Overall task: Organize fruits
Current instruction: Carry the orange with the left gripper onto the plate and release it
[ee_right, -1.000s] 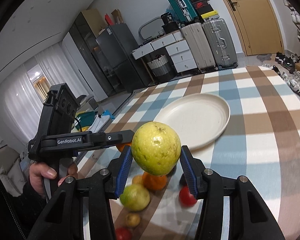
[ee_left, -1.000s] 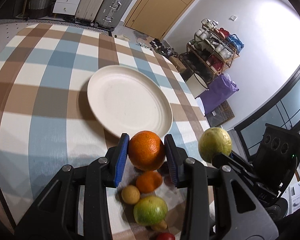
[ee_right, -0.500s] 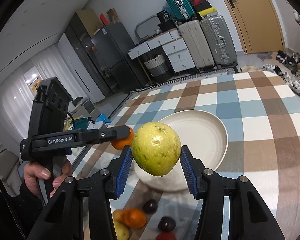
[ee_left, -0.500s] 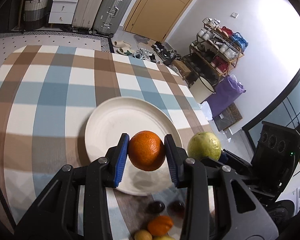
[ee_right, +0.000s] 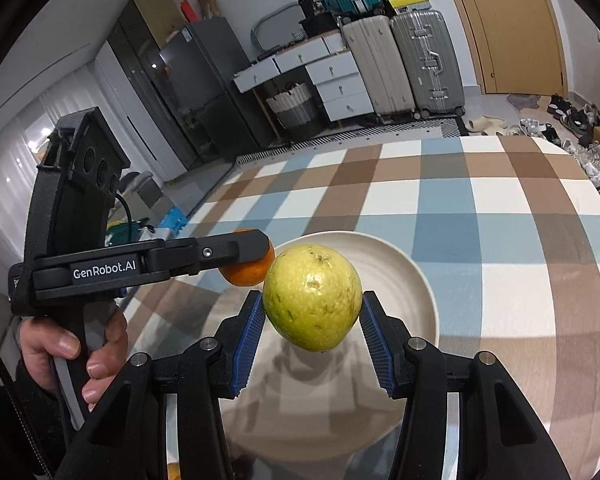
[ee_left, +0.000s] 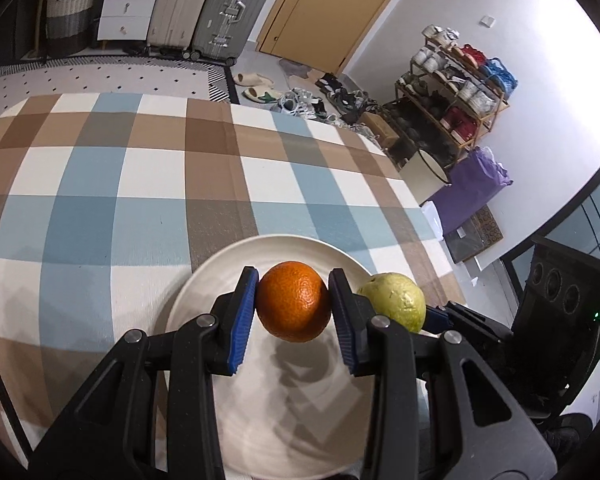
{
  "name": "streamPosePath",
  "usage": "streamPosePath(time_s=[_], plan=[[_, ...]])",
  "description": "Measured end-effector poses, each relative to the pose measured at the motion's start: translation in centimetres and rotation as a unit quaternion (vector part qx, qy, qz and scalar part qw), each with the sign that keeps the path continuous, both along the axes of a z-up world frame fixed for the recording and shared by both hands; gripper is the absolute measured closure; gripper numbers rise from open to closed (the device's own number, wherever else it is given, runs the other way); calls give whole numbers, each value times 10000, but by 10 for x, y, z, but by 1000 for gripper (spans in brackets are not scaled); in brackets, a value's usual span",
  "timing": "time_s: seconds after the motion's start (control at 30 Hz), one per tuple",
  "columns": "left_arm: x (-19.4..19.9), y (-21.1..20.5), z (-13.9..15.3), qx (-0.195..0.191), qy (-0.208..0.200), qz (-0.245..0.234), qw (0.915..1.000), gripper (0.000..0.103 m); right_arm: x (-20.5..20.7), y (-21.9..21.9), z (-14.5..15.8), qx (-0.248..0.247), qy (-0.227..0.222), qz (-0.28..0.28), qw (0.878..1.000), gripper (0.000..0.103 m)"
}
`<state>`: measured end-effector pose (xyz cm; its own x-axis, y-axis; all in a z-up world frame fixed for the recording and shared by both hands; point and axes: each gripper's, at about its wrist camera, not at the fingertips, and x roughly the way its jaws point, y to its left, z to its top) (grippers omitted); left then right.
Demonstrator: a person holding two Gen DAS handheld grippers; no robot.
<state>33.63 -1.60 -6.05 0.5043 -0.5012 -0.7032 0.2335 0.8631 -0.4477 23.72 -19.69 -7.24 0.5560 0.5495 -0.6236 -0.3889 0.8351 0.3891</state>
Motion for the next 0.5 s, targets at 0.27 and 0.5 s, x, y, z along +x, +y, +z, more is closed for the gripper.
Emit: streamPosePath(time_s=[0.27,0.5], plan=[[23,-12,-26,37,199,-67,9998,70,26,8,-16,-245,227,21,9994,53],[34,-20,-34,91,282,-83,9995,69,33,9,-21,-184,353,-126,9991,52]])
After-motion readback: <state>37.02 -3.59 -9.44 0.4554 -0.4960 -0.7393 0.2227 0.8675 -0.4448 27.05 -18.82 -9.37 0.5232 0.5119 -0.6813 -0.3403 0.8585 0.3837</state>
